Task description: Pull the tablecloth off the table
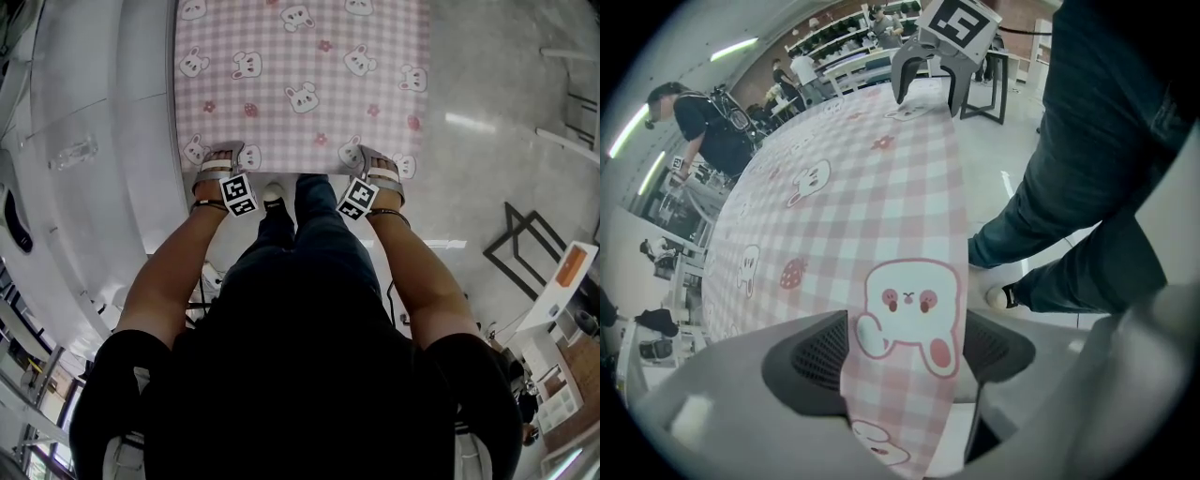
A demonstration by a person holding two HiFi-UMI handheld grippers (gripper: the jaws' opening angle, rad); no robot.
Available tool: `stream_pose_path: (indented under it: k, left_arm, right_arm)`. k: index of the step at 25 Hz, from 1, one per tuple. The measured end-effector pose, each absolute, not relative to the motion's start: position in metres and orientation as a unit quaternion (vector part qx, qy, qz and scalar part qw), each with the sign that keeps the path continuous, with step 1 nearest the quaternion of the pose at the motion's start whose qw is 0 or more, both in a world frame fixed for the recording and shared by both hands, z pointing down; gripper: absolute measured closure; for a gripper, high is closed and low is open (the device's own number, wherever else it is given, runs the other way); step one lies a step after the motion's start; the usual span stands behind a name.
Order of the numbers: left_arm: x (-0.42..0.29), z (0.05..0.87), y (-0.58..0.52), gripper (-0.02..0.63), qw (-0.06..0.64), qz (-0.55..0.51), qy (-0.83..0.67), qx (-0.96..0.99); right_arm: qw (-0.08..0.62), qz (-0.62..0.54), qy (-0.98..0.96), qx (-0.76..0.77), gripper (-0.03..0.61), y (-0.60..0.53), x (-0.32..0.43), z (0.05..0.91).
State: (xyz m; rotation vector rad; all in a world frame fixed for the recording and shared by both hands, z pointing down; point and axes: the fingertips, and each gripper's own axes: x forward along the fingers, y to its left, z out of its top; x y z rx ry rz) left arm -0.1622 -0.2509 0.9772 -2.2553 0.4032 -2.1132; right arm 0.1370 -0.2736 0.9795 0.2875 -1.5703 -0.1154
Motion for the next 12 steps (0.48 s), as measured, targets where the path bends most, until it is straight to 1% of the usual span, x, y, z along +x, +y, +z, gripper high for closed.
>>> stream_pose_path:
  k: [2,5,9,12]
  left_arm:
    - [-0.163,0.978,-0.254,0.250,0.010,-0.677,0.125,-0.725]
    - [-0.164,0.977,-0.256,0.255,-0.001,-0.670,0.128,-0.731]
    - [-0.161,0.970,-0.258,0.272,-0.005,-0.664,0.122,-0.738]
    - [-0.160,0.964,-0.261,0.287,-0.005,-0.661,0.118,-0.741]
  right_arm:
    - [0.696,-0.060,-0.706,0.119,0.187,-0.274,0.135,0.981]
    - [0.693,-0.069,-0.709,0.114,0.245,-0.273,0.132,0.978]
    - [0.688,-0.086,-0.711,0.119,0.350,-0.272,0.131,0.967]
    - [0.686,-0.084,-0.712,0.124,0.389,-0.273,0.131,0.963]
